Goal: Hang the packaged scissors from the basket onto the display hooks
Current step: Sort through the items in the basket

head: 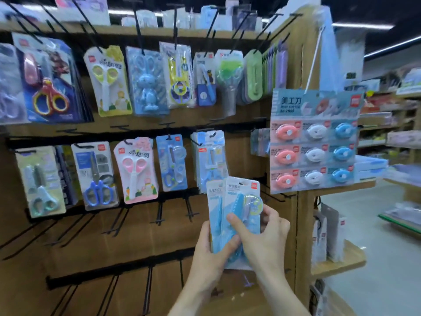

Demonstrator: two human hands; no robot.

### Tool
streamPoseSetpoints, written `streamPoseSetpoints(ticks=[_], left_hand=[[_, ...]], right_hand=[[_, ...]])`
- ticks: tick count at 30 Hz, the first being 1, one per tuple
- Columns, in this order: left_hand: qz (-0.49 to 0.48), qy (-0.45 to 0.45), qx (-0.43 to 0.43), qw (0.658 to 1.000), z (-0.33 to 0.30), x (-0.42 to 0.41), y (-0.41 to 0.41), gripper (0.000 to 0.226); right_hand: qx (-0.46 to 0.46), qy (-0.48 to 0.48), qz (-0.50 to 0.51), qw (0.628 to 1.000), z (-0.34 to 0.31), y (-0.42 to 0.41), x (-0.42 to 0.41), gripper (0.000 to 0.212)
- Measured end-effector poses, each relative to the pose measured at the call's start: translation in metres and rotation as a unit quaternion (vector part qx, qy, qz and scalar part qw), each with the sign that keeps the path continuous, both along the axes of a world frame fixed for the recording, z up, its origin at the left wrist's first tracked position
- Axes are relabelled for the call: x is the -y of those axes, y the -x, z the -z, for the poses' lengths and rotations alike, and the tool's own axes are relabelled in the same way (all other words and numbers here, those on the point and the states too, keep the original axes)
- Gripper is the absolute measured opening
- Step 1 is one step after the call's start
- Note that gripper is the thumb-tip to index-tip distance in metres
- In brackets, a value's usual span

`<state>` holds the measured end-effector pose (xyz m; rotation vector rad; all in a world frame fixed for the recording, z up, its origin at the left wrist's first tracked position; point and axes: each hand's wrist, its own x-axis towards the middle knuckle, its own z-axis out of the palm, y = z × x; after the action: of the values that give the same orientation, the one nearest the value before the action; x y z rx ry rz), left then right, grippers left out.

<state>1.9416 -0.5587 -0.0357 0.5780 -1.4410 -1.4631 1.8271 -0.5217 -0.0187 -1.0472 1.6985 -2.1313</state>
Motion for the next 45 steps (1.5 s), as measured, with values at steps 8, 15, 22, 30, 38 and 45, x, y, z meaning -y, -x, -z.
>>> streamPoseSetpoints(ticks=[8,15,22,30,38,45], left_hand=[[-0.004,0.021,-0.021,1.000,-0.049,0.018,0.029,0.046],[-0.075,0.045,-0.005,0.996,-0.063,0.038,0.030,0.039],[-0.133,0.051,-0.002,0.990,-0.060,0.041,0.026,0.031],[-0.149,0.048,0.006,0.988,-0.059,0.048,0.013,0.033],[-0.151,0.043,-0.007,0.988,-0.051,0.051,-0.005,0.031],[-0.137,0.042,-0.019,0.990,-0.047,0.047,-0.010,0.031]], right_hand=[[-0.039,0.040,-0.024,0.998,-0.042,0.043,0.014,0.046],[-0.063,0.035,-0.034,0.997,-0.086,0.062,0.051,0.074],[-0.051,0.060,0.008,0.997,-0.117,0.070,0.089,0.057],[-0.033,0.019,0.037,0.999,-0.122,0.070,0.112,0.064],[-0.068,-0.079,0.061,0.993,-0.121,0.080,0.135,0.073],[-0.128,-0.157,0.098,0.974,-0.113,0.083,0.139,0.076]])
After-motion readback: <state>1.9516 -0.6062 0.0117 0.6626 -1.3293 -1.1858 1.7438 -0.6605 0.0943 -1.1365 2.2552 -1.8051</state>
